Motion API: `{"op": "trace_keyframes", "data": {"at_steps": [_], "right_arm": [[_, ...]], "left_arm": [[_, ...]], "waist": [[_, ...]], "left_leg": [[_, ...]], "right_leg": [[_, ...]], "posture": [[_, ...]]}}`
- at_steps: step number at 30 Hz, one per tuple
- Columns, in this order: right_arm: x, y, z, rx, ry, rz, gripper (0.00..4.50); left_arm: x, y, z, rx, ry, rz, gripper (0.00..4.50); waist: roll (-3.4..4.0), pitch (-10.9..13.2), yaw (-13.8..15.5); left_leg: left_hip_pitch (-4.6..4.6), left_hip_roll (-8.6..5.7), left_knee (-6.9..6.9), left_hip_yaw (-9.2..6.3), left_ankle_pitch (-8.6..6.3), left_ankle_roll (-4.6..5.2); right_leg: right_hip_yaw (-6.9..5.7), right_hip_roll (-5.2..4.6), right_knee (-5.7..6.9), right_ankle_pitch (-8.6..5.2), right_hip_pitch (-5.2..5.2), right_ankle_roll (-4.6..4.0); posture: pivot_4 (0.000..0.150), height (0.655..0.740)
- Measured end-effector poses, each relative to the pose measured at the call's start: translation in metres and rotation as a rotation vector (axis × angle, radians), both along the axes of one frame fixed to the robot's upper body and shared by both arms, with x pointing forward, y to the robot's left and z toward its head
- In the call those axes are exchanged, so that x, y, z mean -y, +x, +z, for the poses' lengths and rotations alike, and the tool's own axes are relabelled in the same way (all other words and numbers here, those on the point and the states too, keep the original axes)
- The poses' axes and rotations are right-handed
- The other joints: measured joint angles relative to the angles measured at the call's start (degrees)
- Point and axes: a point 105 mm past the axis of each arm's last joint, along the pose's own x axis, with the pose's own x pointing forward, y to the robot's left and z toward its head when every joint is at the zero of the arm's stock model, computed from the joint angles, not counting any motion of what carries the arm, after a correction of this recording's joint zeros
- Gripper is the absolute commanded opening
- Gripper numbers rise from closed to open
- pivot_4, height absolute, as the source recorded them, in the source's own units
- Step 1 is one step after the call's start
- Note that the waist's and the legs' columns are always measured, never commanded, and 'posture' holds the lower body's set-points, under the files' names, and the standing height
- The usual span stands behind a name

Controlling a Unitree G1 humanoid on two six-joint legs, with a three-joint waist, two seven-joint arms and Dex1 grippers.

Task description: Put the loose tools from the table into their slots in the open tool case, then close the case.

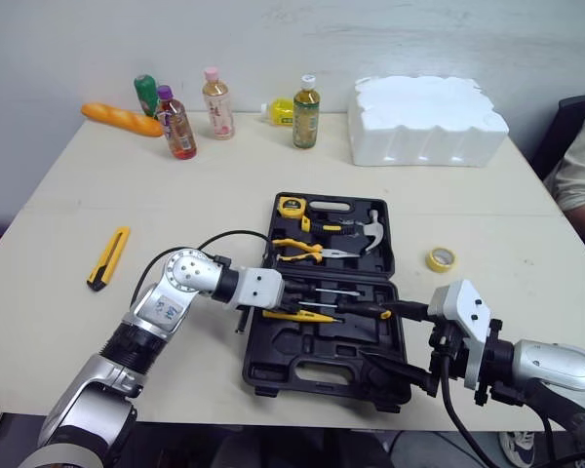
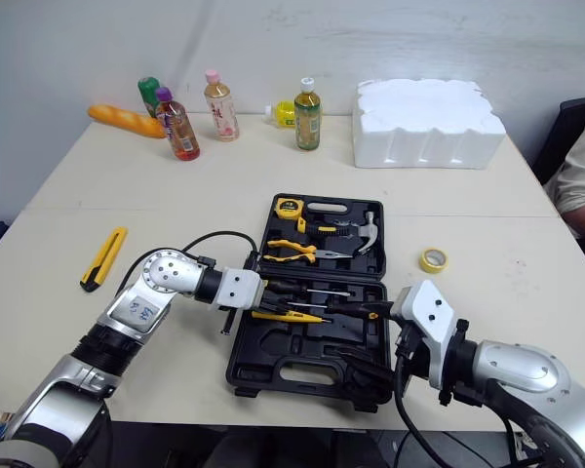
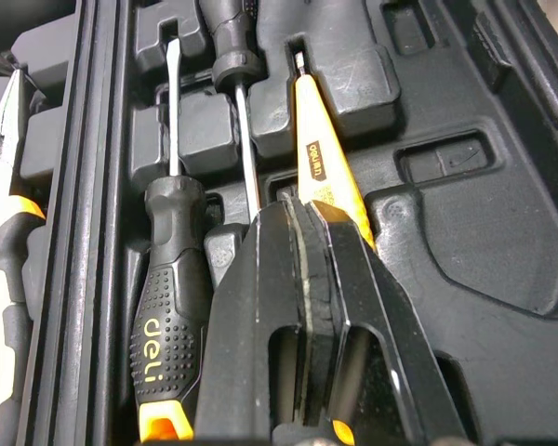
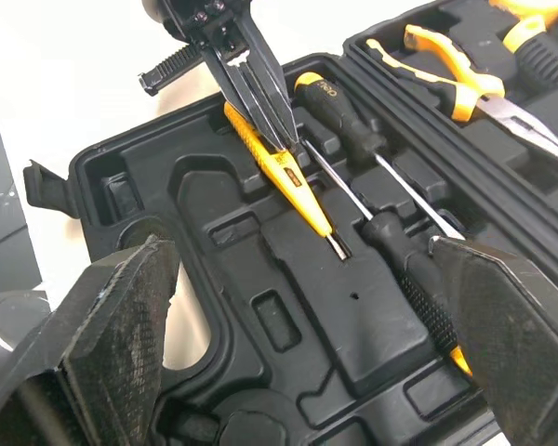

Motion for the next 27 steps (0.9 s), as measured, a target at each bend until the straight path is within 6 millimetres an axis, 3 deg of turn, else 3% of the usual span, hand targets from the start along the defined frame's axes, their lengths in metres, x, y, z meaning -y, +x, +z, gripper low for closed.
{"op": "trace_keyframes", "data": {"at_steps": [27], "right_arm": [[0.003,-0.008,-0.011,-0.043,0.002,-0.025,4.5]], "left_arm": [[-0.002,0.001,-0.01,0.15,0.011,-0.101,0.05]], "waist": [[0.54,-0.6,0.02]], "left_leg": [[0.04,0.21,-0.32,-0.04,-0.28,0.05]], "right_leg": [[-0.09,-0.04,-0.38,-0.27,0.37,-0.5]], "posture": [[0.15,0.74]]}}
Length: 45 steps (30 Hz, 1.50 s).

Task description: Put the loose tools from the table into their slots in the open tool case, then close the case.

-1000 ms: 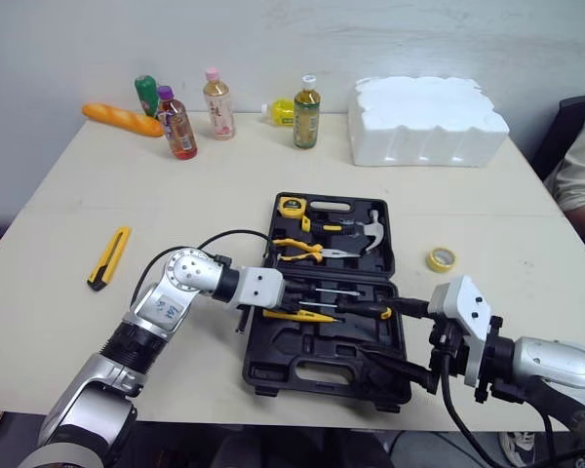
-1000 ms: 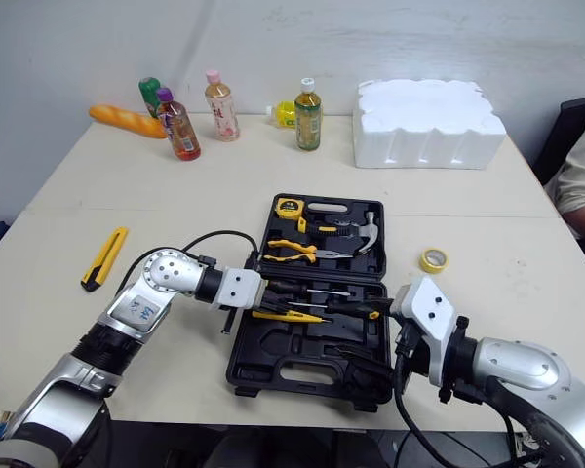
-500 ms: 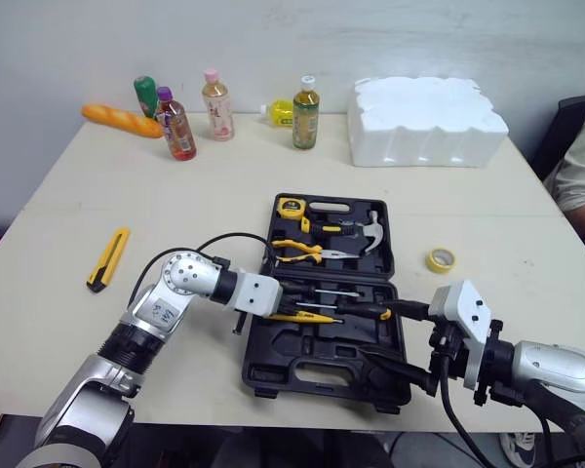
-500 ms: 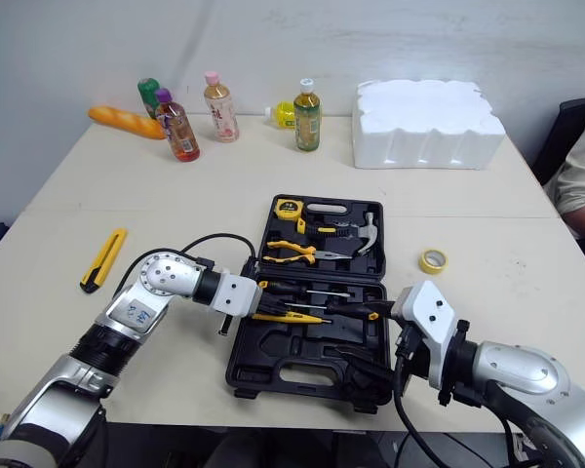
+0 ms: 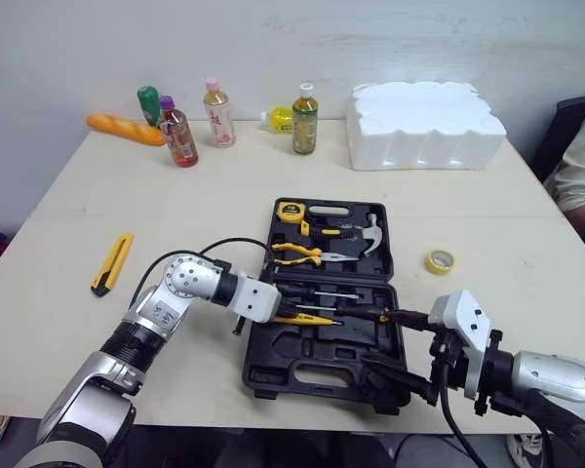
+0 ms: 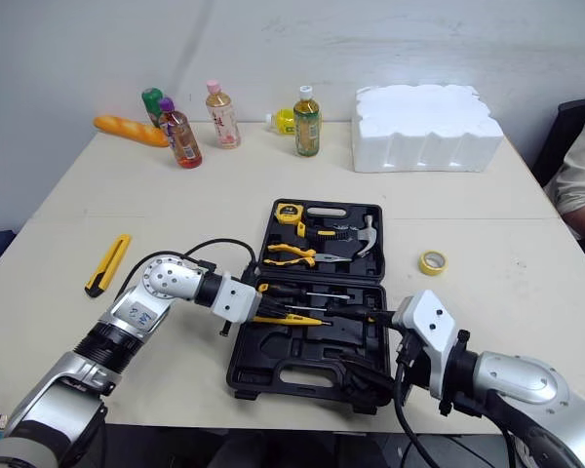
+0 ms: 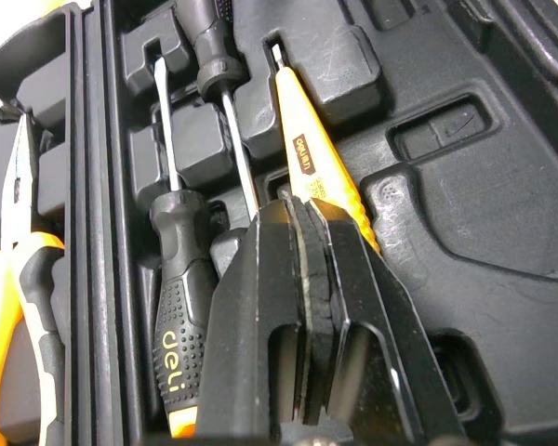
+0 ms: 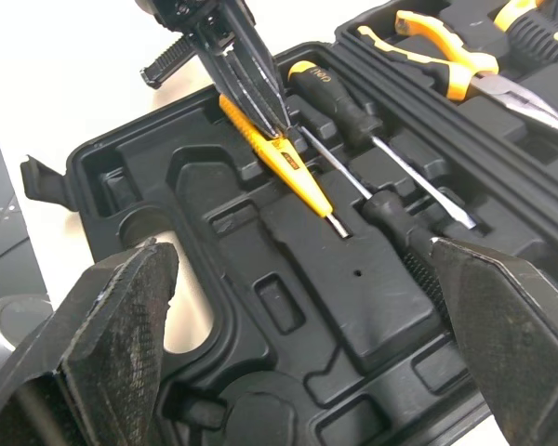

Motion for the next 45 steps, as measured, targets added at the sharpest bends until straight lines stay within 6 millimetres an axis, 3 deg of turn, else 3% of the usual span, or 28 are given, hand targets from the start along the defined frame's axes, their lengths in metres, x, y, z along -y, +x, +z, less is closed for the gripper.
{"op": "trace_keyframes", "data": {"at_steps": [6,11,15,18,29,45], "right_arm": [[0.002,0.0,0.002,0.009,-0.001,-0.008,4.5],[0.001,0.0,0.001,0.01,-0.002,-0.011,4.5],[0.002,0.002,0.004,0.024,-0.004,-0.013,4.5],[0.002,0.006,0.008,0.039,-0.004,-0.004,4.5],[0.0,0.006,0.004,0.019,0.006,0.006,4.5],[0.001,0.001,0.002,0.008,0.002,-0.011,4.5]], "left_arm": [[0.001,0.001,0.0,0.013,-0.007,-0.001,0.05],[-0.003,0.002,0.015,-0.125,-0.052,0.03,0.05],[-0.005,-0.007,0.025,-0.285,-0.094,0.011,0.05],[-0.006,-0.011,0.029,-0.353,-0.097,0.007,0.05],[-0.004,-0.009,0.035,-0.359,-0.093,0.039,0.05],[0.01,-0.011,0.019,-0.309,0.001,0.093,0.05]], "waist": [[0.03,-0.03,0.08],[-0.1,0.67,-0.21],[-0.29,0.81,0.03],[-0.29,1.05,0.22],[-0.62,2.23,0.75],[-0.57,2.13,1.51]], "left_leg": [[-0.01,0.0,-0.03,0.0,0.0,0.0],[-0.14,0.02,-0.31,0.0,0.13,-0.1],[-1.55,-0.03,0.03,-0.15,0.49,-0.64],[-2.2,-0.21,0.36,-0.46,0.46,-0.63],[-2.11,-0.44,0.68,-0.49,0.66,-0.44],[-1.92,-0.45,0.73,-0.5,0.7,-0.48]], "right_leg": [[0.01,-0.02,-0.06,-0.16,0.02,-0.3],[-0.03,0.01,-0.07,0.0,-0.54,-0.12],[-0.15,0.18,0.22,0.22,-1.94,0.26],[-0.37,0.22,0.48,0.24,-2.39,0.31],[-0.25,0.1,0.34,0.49,-2.06,0.72],[-0.2,0.12,0.47,0.49,-1.92,0.72]], "posture": [[0.15,0.74],[0.15,0.74],[0.15,0.74],[0.15,0.74],[0.15,0.74],[0.15,0.74]]}}
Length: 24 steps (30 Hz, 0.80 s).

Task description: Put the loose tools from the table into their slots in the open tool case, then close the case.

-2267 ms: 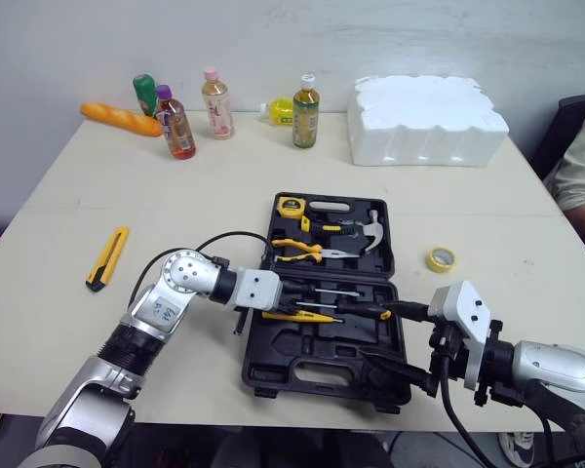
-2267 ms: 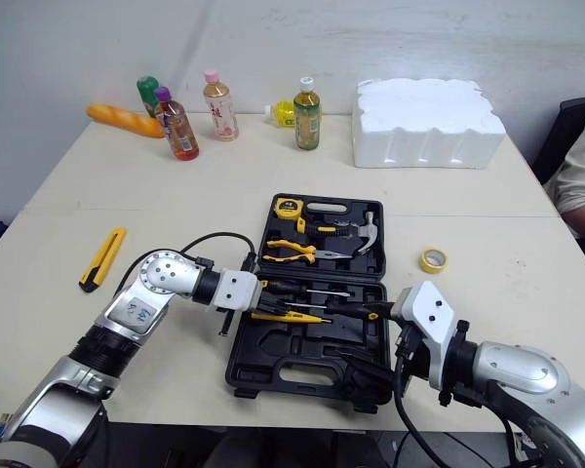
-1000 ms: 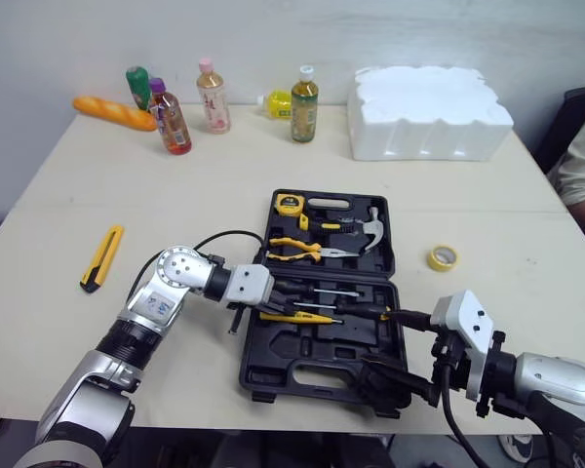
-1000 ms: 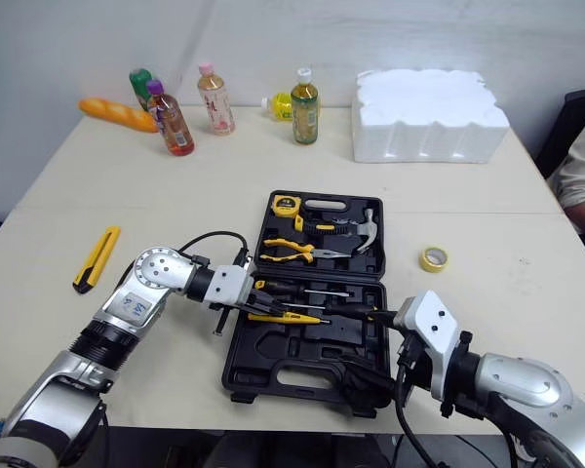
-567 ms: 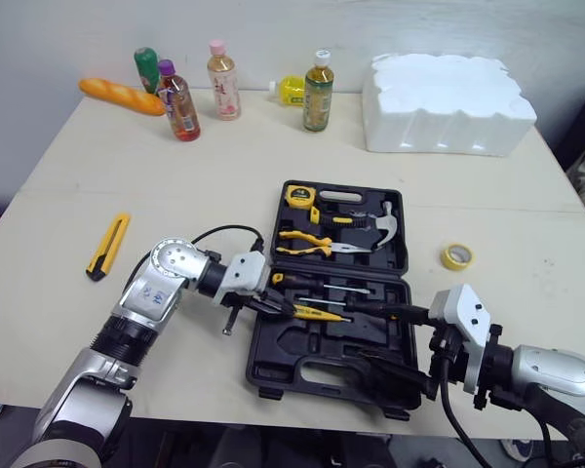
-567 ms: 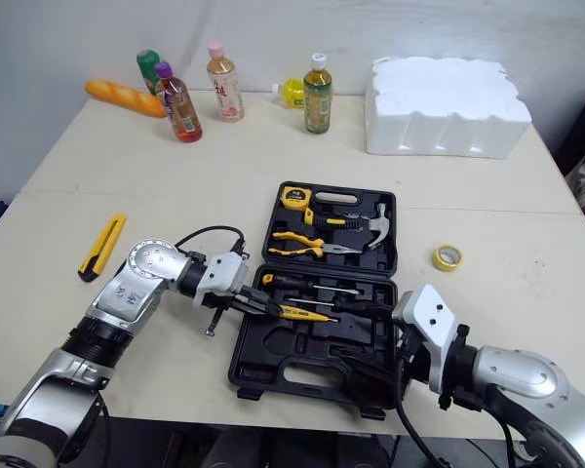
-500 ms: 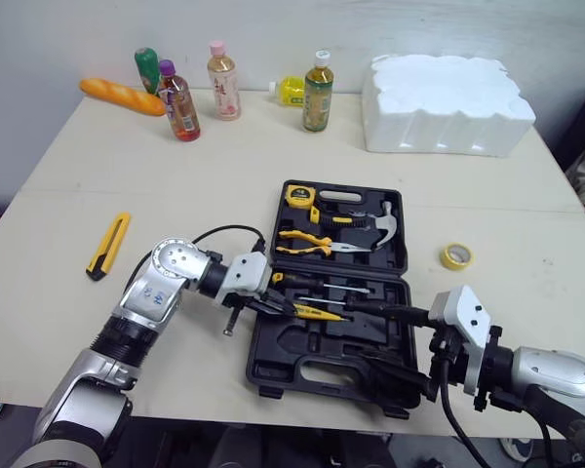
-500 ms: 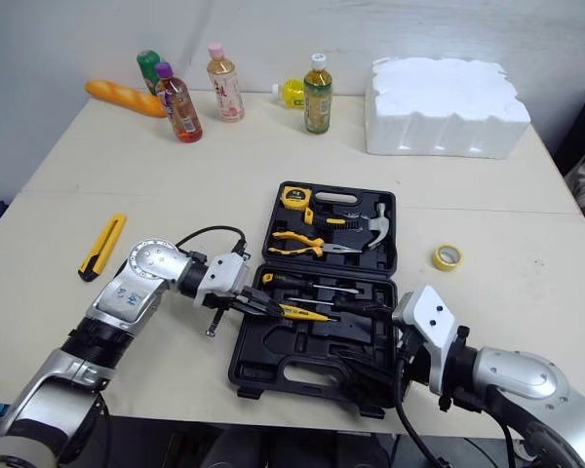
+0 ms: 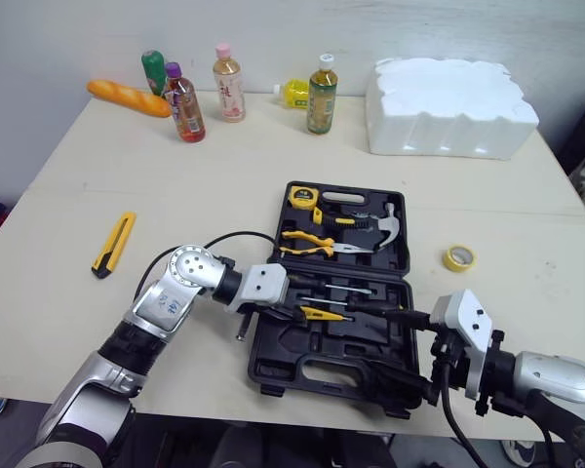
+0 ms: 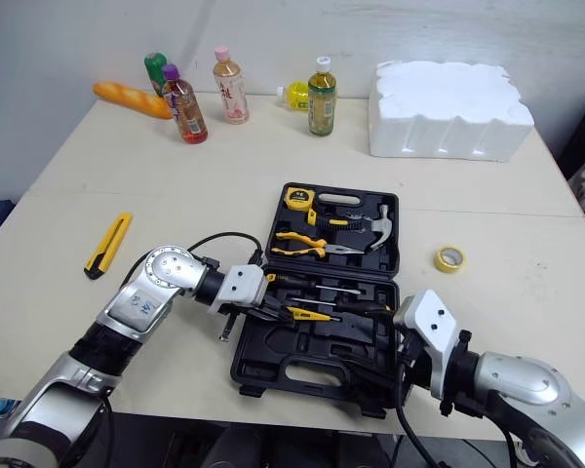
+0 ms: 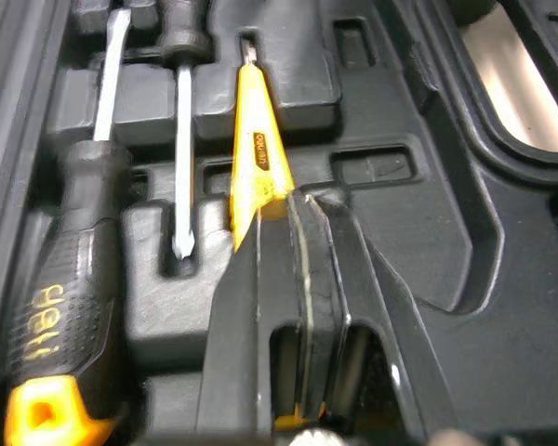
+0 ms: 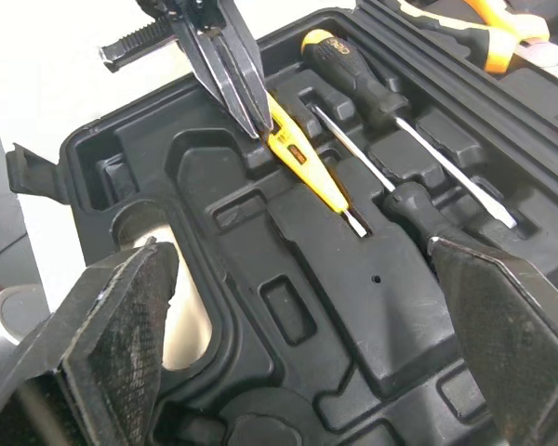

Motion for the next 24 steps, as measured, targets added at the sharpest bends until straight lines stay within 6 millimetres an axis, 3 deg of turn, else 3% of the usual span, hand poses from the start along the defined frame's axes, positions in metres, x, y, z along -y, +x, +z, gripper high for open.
{"op": "trace_keyframes", "data": {"at_steps": [8,12,19,24], "right_arm": [[0.0,-0.001,-0.001,-0.002,-0.002,-0.008,4.5],[0.0,-0.001,0.0,0.003,-0.002,-0.012,4.5],[-0.003,-0.001,-0.001,0.005,0.012,-0.017,4.5],[-0.004,-0.001,-0.001,0.003,0.012,-0.015,4.5]], "left_arm": [[0.001,0.003,-0.002,-0.026,0.023,0.027,0.05],[0.002,0.005,-0.004,-0.119,0.011,0.073,0.05],[0.002,-0.001,0.009,-0.209,-0.142,0.028,0.05],[0.003,0.003,0.017,-0.166,-0.158,0.027,0.05]], "waist": [[0.02,-0.27,-0.01],[0.03,-0.28,0.02],[0.0,-0.14,-0.01],[-0.01,-0.12,0.01]], "left_leg": [[0.18,0.0,0.04,0.0,-0.08,0.17],[0.88,0.0,-0.14,0.0,-0.22,0.42],[-0.27,0.02,0.07,-0.07,0.04,-0.07],[-0.25,-0.03,0.26,-0.06,0.01,-0.02]], "right_leg": [[0.02,0.0,0.03,0.0,0.2,0.0],[0.02,-0.02,-0.17,-0.01,0.92,-0.01],[-0.06,0.01,0.12,-0.01,-0.25,-0.03],[-0.06,0.0,0.15,-0.01,-0.15,-0.02]], "posture": [[0.15,0.74],[0.15,0.74],[0.15,0.74],[0.15,0.74]]}}
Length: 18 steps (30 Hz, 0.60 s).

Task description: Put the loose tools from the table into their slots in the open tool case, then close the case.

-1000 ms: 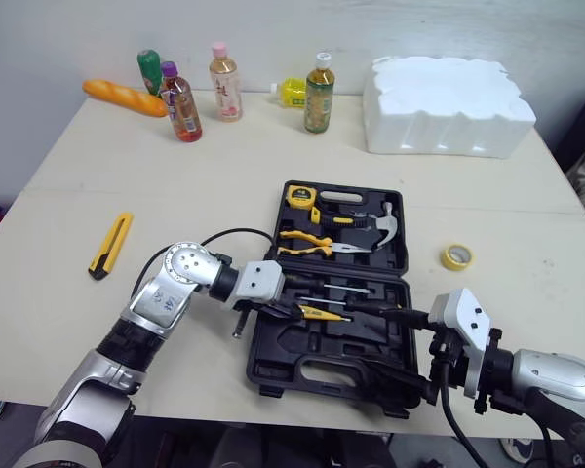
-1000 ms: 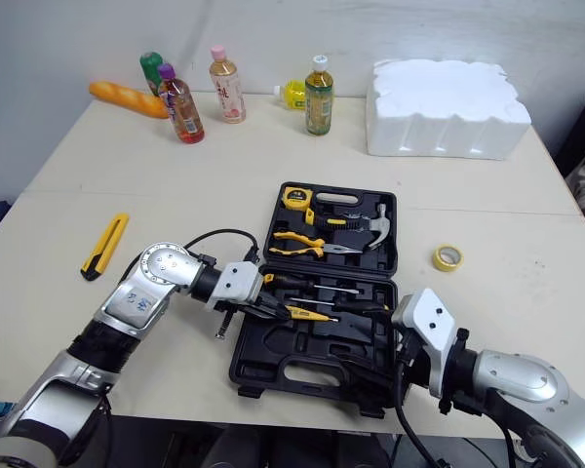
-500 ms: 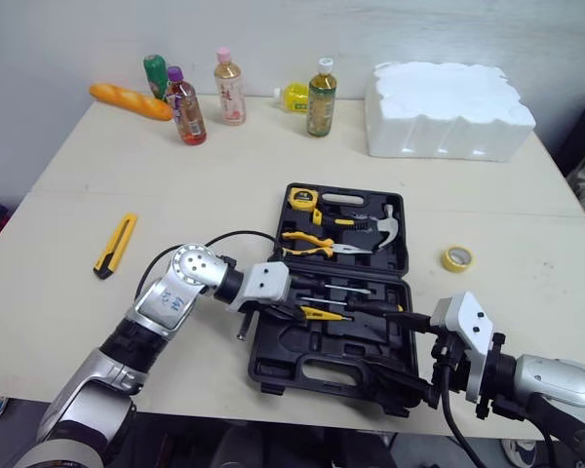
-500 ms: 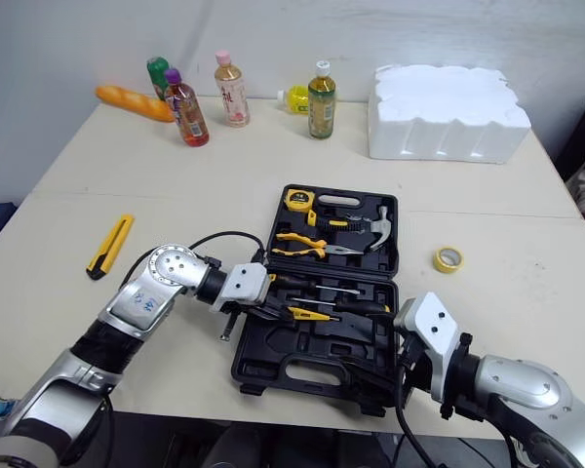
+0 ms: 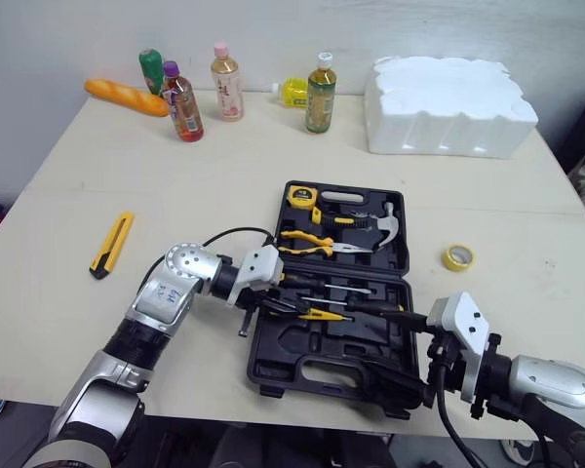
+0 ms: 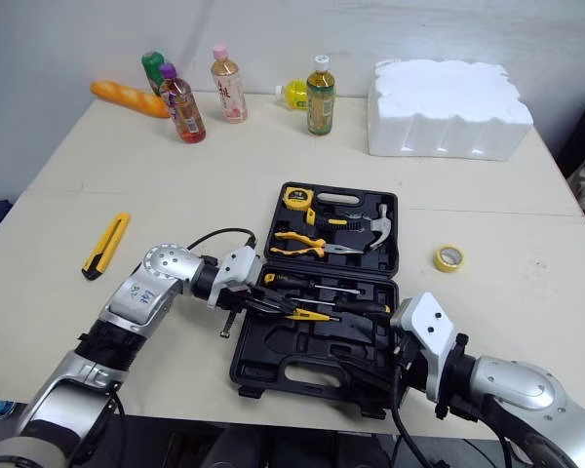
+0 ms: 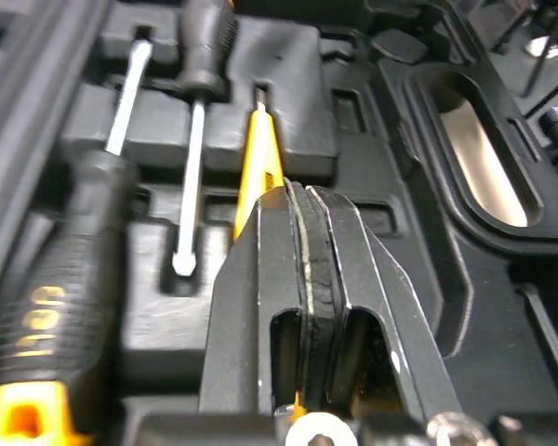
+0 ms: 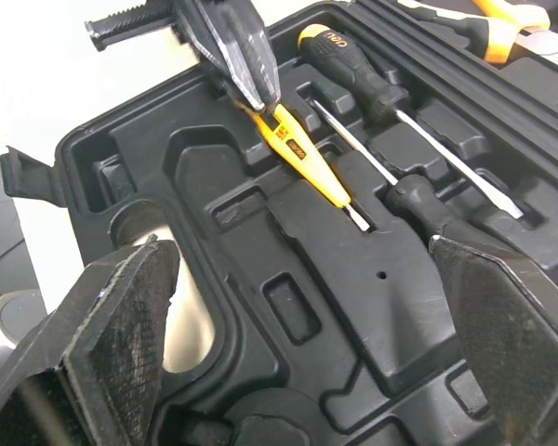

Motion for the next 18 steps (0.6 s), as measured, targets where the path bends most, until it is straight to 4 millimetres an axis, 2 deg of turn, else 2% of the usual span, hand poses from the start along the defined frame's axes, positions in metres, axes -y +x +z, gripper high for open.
{"op": "trace_keyframes", "data": {"at_steps": [5,10,18], "right_arm": [[0.0,0.0,0.0,-0.001,0.002,-0.001,4.5],[0.0,0.0,0.0,-0.002,0.004,0.0,4.5],[0.0,-0.001,-0.001,-0.008,0.006,-0.003,4.5]], "left_arm": [[-0.003,0.007,-0.015,0.071,0.071,0.02,0.05],[0.004,0.019,-0.015,0.153,0.065,0.04,0.05],[0.003,0.017,-0.018,0.142,0.063,0.025,0.05]], "waist": [[-0.02,0.01,-0.05],[-0.04,-0.02,0.1],[-0.01,-0.04,0.03]], "left_leg": [[0.06,0.01,0.06,0.01,-0.03,0.05],[0.1,-0.02,0.15,0.01,-0.06,0.1],[0.14,-0.01,0.19,0.01,-0.05,0.1]], "right_leg": [[0.04,0.03,0.05,0.01,0.04,0.03],[0.08,0.01,0.04,0.04,0.14,0.07],[0.08,0.01,0.1,0.04,0.15,0.08]], "posture": [[0.15,0.74],[0.15,0.74],[0.15,0.74]]}}
